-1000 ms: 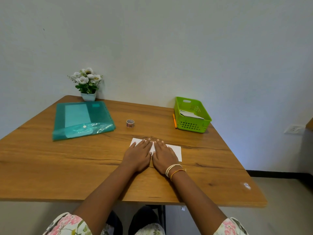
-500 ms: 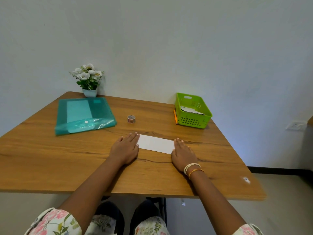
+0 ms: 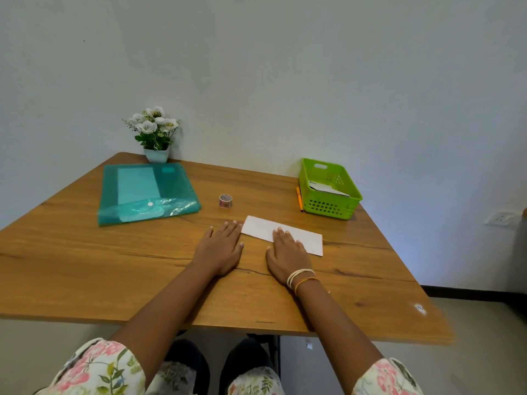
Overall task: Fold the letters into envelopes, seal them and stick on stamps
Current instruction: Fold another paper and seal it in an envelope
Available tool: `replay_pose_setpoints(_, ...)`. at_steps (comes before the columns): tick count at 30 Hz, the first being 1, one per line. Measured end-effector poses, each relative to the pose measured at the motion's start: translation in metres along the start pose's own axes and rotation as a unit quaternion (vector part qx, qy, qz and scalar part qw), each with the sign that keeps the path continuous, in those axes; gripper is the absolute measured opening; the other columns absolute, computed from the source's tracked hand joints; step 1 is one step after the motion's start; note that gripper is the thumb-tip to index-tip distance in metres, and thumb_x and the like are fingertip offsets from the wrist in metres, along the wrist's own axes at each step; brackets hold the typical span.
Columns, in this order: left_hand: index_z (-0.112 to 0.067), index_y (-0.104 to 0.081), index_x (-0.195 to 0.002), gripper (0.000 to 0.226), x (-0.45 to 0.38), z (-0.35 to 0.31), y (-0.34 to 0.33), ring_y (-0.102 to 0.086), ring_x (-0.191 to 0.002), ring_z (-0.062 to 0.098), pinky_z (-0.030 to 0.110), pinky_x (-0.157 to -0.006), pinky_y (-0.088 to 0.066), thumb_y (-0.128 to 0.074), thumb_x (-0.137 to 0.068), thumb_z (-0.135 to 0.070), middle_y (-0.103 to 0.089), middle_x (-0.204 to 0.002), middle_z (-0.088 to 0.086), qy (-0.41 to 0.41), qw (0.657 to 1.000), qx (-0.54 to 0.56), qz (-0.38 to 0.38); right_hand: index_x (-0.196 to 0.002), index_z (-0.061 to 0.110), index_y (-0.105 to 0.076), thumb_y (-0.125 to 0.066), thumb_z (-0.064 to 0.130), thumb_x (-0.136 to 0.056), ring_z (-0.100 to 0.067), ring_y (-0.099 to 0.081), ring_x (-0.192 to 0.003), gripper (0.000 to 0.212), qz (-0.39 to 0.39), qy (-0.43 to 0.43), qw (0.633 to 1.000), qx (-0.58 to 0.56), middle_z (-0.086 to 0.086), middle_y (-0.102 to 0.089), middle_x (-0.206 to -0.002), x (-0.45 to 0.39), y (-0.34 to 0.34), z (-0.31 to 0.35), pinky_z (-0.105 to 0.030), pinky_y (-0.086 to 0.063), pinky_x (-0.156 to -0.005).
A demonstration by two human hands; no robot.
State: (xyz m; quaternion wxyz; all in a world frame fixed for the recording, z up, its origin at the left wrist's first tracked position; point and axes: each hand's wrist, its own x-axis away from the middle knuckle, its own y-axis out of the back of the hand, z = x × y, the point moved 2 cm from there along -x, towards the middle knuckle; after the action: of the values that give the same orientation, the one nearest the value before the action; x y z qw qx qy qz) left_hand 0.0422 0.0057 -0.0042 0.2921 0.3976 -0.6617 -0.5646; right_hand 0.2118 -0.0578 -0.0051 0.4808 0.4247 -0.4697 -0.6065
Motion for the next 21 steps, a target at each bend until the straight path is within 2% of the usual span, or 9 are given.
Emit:
replay_pose_setpoints(3, -0.023, -0.013, -0.153, 0.057, 0.003, 0.003, 0.003, -0.009, -0.148, 0.014, 0.042, -0.12, -0.008, -0.027, -0.101, -0.041, -0.011, -0.161, -0.002, 0.0, 1.0, 0.02, -0.02, -0.152, 0.013, -0.016, -0.025, 0.039, -0.098, -0.02, -0.011, -0.148, 0.061, 0.004, -0.048, 0.999, 0.008, -0.003, -0.013, -0.161, -0.016, 0.004, -0.012, -0.042, -0.013, -0.119)
replay_pose_setpoints(6, -0.02, -0.029, -0.148, 0.053, 0.007, 0.016, 0.011, -0.016, -0.147, 0.018, 0.043, -0.12, -0.01, -0.038, -0.098, -0.035, -0.021, -0.159, 0.002, 0.015, 0.996, 0.023, -0.085, -0.152, 0.012, -0.017, -0.025, 0.038, -0.097, -0.021, -0.01, -0.148, 0.062, -0.012, -0.058, 0.998, 0.012, -0.005, -0.013, -0.161, -0.02, 0.006, -0.011, -0.042, -0.012, -0.119)
replay_pose_setpoints(8, -0.018, -0.032, -0.145, 0.054, 0.008, 0.035, 0.019, -0.019, -0.146, 0.021, 0.046, -0.119, -0.011, -0.044, -0.095, -0.034, -0.024, -0.157, 0.006, 0.045, 0.99, -0.005, -0.136, -0.151, 0.012, -0.02, -0.029, 0.037, -0.096, -0.021, -0.011, -0.148, 0.061, -0.056, -0.03, 0.998, 0.024, -0.005, -0.015, -0.16, -0.015, 0.006, -0.003, -0.042, -0.013, -0.119)
replay_pose_setpoints(11, -0.013, -0.026, -0.148, 0.062, 0.009, 0.074, 0.03, -0.017, -0.146, 0.027, 0.051, -0.118, -0.01, -0.048, -0.094, -0.034, -0.022, -0.157, 0.012, 0.124, 0.975, -0.041, -0.179, -0.15, 0.013, -0.025, -0.033, 0.037, -0.097, -0.021, -0.014, -0.148, 0.058, -0.091, 0.044, 0.995, 0.007, -0.005, -0.02, -0.159, -0.007, 0.004, 0.021, -0.039, -0.015, -0.118)
replay_pose_setpoints(13, -0.013, -0.024, -0.149, 0.064, 0.006, 0.101, 0.034, -0.013, -0.147, 0.03, 0.056, -0.116, -0.01, -0.047, -0.095, -0.037, -0.016, -0.158, 0.015, 0.172, 0.968, -0.047, -0.179, -0.147, 0.014, -0.031, -0.035, 0.038, -0.096, -0.02, -0.018, -0.146, 0.056, -0.091, 0.087, 0.992, -0.009, -0.005, -0.027, -0.156, -0.007, 0.0, 0.042, -0.037, -0.019, -0.117)
replay_pose_setpoints(17, -0.019, -0.014, -0.152, 0.073, -0.009, 0.143, 0.039, -0.007, -0.146, 0.036, 0.065, -0.112, -0.004, -0.043, -0.094, -0.053, -0.012, -0.158, 0.019, 0.221, 0.969, -0.041, -0.106, -0.14, 0.015, -0.043, -0.041, 0.038, -0.095, -0.021, -0.029, -0.142, 0.051, -0.093, 0.119, 0.988, -0.037, -0.006, -0.04, -0.149, -0.012, -0.005, 0.067, -0.036, -0.026, -0.115)
replay_pose_setpoints(19, -0.021, -0.017, -0.152, 0.075, -0.013, 0.157, 0.044, -0.02, -0.143, 0.034, 0.067, -0.11, -0.004, -0.043, -0.092, -0.058, -0.027, -0.153, 0.017, 0.236, 0.968, -0.028, -0.079, -0.134, 0.014, -0.05, -0.043, 0.038, -0.094, -0.022, -0.036, -0.138, 0.048, -0.104, 0.113, 0.987, -0.042, -0.006, -0.047, -0.143, -0.013, -0.007, 0.068, -0.036, -0.031, -0.113)
replay_pose_setpoints(21, -0.019, -0.029, -0.148, 0.072, -0.013, 0.162, 0.046, -0.037, -0.133, 0.031, 0.067, -0.11, -0.009, -0.048, -0.09, -0.058, -0.043, -0.141, 0.014, 0.23, 0.968, -0.019, -0.094, -0.126, 0.012, -0.056, -0.044, 0.038, -0.093, -0.022, -0.046, -0.128, 0.043, -0.127, 0.104, 0.985, -0.057, -0.006, -0.054, -0.133, -0.013, -0.007, 0.065, -0.036, -0.039, -0.106)
